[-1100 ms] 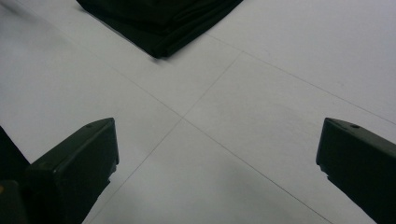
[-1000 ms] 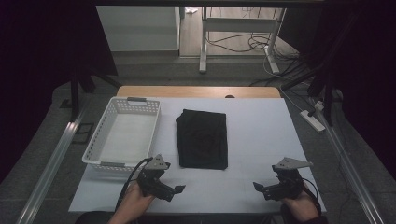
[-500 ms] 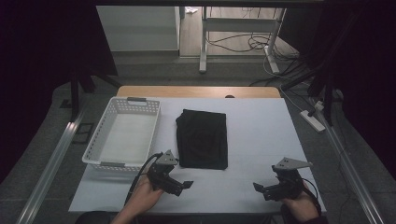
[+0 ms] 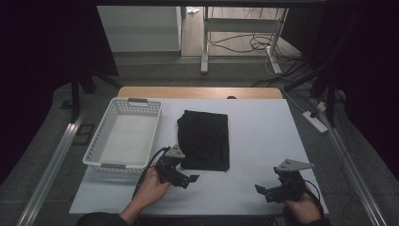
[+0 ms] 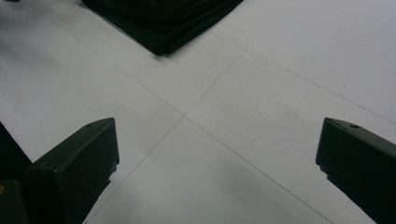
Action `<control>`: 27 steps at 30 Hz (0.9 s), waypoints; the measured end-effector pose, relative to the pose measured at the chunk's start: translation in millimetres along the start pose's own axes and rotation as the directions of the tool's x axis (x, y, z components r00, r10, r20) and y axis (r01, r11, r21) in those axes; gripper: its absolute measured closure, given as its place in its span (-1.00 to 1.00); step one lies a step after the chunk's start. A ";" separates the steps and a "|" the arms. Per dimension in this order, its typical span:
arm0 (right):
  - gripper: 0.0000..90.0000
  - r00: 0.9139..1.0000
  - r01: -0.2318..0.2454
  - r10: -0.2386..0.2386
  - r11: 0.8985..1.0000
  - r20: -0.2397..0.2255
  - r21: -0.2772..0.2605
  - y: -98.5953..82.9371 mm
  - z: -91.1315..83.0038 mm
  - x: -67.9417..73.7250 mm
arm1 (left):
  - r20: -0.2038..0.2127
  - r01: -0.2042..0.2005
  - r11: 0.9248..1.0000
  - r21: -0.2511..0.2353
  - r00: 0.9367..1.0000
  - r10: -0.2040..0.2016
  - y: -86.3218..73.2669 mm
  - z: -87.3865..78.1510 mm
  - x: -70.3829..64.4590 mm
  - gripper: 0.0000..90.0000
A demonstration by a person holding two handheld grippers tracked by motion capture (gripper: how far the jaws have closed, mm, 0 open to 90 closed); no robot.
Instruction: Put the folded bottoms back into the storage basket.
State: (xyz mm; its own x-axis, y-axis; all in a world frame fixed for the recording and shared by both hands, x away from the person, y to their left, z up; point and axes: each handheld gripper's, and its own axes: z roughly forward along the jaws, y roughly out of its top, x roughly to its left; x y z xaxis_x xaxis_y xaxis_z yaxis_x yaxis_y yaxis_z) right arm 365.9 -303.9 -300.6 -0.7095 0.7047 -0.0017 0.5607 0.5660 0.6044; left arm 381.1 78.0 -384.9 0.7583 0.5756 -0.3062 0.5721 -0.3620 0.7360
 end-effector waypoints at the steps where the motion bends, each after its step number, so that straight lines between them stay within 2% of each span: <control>1: -1.00 1.000 0.000 0.000 1.000 0.000 0.000 0.0 0.0 0.0 | -0.005 0.003 1.000 -0.001 1.000 -0.003 1.3 0.4 1.0 -1.00; 6: -1.00 1.000 0.000 0.000 1.000 -0.001 0.002 0.0 0.1 0.1 | -0.019 0.023 1.000 -0.008 1.000 -0.023 8.8 3.4 9.9 -1.00; 17: -1.00 1.000 -0.002 0.002 1.000 -0.001 0.000 -0.1 -0.3 -0.2 | -0.045 0.012 1.000 -0.007 0.999 -0.013 18.6 8.7 20.4 -0.99; 27: -1.00 1.000 -0.004 0.004 1.000 -0.004 0.001 -0.1 -0.2 -0.3 | -0.054 0.027 1.000 0.000 0.998 -0.027 28.6 16.6 30.3 -0.98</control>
State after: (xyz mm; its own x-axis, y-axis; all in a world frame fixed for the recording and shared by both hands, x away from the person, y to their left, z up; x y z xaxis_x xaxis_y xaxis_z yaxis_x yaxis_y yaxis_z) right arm 366.0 -304.3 -300.4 -0.7091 0.7051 0.0035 0.5636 0.5638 0.6037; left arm 425.6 72.9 -383.2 0.7246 0.6240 -0.2924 0.5919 -0.3463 0.7278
